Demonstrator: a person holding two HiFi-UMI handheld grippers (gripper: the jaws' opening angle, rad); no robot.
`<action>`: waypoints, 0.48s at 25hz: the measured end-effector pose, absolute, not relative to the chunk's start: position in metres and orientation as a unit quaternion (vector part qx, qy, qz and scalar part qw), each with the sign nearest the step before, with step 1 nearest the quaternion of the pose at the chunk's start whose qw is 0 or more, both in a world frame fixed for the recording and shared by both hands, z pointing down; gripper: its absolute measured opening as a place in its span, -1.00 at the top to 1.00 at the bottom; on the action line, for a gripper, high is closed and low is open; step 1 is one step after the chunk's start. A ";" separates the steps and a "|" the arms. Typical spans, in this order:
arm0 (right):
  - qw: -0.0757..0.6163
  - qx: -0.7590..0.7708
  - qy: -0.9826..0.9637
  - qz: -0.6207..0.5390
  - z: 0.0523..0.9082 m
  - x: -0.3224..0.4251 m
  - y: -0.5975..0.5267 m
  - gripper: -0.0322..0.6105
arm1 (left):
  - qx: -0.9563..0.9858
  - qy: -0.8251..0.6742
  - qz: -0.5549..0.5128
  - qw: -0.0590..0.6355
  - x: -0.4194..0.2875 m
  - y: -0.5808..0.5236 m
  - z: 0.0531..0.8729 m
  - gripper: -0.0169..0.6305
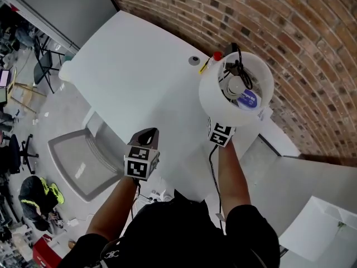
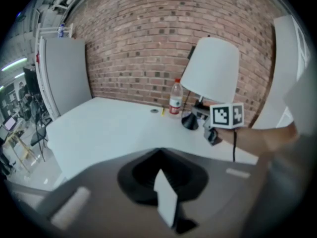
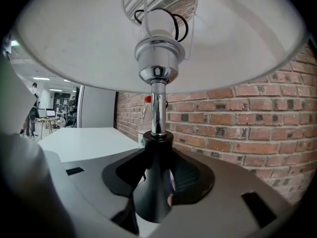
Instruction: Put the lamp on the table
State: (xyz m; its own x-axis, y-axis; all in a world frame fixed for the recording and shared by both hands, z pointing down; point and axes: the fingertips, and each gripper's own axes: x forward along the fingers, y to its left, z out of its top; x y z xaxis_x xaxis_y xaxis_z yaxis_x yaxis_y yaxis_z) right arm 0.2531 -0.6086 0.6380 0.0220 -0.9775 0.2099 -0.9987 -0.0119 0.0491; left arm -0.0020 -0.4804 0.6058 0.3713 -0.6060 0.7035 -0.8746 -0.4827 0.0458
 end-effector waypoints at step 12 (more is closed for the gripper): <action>0.099 0.709 -0.696 0.058 0.656 0.257 -0.612 0.45 | 0.805 -0.452 0.329 0.198 0.011 -0.486 0.612 0.94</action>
